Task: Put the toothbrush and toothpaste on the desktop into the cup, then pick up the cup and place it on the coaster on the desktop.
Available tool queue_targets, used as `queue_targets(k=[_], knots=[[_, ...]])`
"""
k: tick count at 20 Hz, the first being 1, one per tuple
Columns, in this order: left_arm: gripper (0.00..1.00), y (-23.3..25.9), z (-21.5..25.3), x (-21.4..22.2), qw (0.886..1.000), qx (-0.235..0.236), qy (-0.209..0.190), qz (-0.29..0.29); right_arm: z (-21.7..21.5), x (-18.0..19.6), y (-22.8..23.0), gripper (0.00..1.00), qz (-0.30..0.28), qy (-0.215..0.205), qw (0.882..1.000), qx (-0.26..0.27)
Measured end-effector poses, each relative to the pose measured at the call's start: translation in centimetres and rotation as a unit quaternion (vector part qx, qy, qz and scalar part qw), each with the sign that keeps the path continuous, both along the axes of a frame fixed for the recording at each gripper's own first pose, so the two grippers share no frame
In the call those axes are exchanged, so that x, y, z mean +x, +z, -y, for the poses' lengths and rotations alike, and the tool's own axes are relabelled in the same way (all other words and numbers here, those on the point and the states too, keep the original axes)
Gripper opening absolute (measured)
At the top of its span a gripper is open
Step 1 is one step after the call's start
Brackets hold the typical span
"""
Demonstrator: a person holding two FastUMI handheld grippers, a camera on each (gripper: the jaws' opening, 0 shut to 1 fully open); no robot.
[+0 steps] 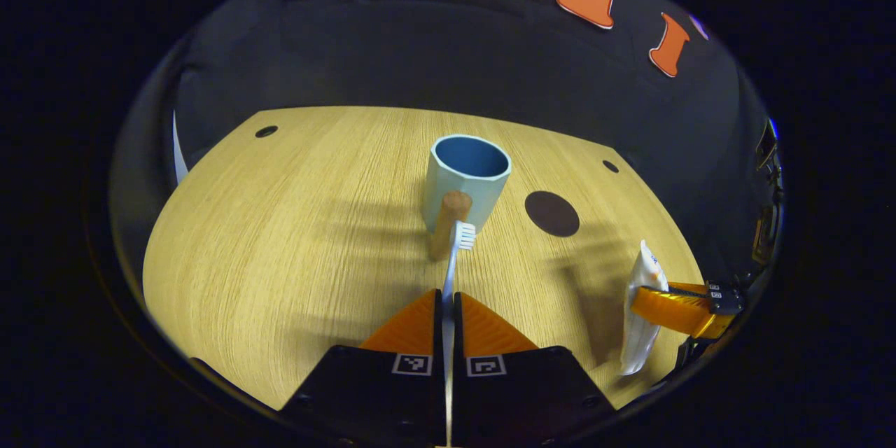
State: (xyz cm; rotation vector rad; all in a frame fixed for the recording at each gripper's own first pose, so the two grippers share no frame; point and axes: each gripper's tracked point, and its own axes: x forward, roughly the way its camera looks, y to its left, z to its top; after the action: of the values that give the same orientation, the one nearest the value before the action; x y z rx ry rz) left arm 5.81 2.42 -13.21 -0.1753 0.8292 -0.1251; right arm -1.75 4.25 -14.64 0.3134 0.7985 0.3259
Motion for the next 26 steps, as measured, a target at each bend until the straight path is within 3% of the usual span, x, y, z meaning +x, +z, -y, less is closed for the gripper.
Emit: queue_targets(k=[5, 11, 15, 26], knots=[[0.03, 0.4, -2.3, 0.0, 0.997, 0.006, 0.002, 0.072, 1.8, 1.6, 3.5, 0.05, 0.066, -0.006, 0.998, -0.023], [0.03, 2.5, -3.0, 0.9, 0.990, -0.004, 0.007, 0.144, 2.1, 2.6, 5.6, 0.06, 0.107, -0.013, 0.994, -0.025], [0.03, 4.2, -4.5, 2.1, 0.979, -0.013, 0.024, 0.200, 2.1, 3.4, 7.8, 0.05, 0.132, -0.021, 0.991, -0.006], [0.03, 8.3, -6.7, 7.8, 0.945, -0.024, 0.084, 0.314, 2.7, 6.0, 11.7, 0.05, 0.231, -0.039, 0.972, -0.016]])
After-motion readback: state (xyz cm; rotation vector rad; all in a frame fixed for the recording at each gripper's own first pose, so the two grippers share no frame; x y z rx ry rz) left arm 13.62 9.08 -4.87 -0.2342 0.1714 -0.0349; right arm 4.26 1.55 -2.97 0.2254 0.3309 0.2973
